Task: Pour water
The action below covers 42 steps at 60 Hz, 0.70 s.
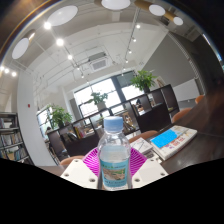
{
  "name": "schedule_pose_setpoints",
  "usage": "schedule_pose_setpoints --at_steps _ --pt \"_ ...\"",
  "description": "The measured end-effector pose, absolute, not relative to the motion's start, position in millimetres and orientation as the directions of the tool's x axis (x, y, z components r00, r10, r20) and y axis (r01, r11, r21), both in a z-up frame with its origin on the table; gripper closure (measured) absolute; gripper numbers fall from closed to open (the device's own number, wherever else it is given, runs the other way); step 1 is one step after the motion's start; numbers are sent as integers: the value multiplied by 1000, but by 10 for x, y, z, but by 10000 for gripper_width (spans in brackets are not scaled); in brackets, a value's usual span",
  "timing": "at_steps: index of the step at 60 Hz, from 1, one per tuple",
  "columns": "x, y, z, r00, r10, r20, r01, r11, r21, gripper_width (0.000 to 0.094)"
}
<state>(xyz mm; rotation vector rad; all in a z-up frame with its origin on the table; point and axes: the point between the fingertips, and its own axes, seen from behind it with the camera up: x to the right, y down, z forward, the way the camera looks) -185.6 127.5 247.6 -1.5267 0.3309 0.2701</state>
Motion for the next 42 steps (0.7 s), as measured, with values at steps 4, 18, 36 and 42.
schedule_pose_setpoints --at_steps 4,18,36,42 --pt "-1465 1406 2350 961 -88 -263 -262 24 -965 599" --pt "-594 1285 1770 978 -205 -36 -53 -74 -996 587" --pt "-369 1543 887 984 -170 -49 -83 -195 -977 585" --pt "-377 1491 856 987 -154 -45 -71 -171 -983 586"
